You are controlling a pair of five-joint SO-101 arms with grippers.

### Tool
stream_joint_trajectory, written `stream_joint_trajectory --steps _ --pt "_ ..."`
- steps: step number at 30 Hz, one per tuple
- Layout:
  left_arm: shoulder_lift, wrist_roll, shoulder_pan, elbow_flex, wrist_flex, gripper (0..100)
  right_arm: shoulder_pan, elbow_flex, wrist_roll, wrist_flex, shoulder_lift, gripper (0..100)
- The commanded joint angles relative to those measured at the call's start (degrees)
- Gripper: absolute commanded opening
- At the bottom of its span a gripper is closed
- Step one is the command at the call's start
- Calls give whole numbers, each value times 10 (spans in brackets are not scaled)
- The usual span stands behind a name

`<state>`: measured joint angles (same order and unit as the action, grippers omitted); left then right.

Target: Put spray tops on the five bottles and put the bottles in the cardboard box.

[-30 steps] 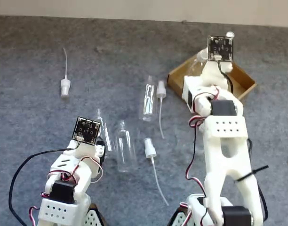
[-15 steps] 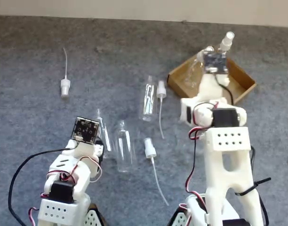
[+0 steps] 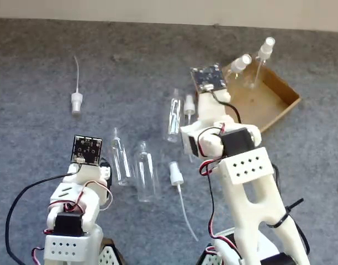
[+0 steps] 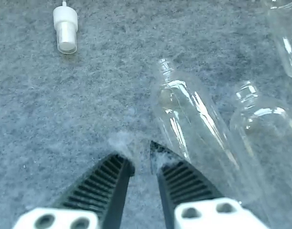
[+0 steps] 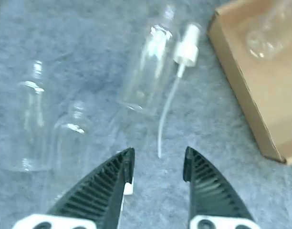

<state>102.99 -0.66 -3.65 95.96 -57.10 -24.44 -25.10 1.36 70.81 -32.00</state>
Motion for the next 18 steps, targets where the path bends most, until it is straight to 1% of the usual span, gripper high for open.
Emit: stream_joint_trajectory --steps 1,10,15,18 --pt "8 7 -7 -6 3 7 -28 78 -2 0 48 173" --pt "8 7 -7 -6 2 7 -33 256 -2 0 267 215" --pt "8 6 -5 -5 0 7 -30 389 -2 2 387 235" --pt "8 6 -5 -5 0 7 -32 486 -5 36 467 235"
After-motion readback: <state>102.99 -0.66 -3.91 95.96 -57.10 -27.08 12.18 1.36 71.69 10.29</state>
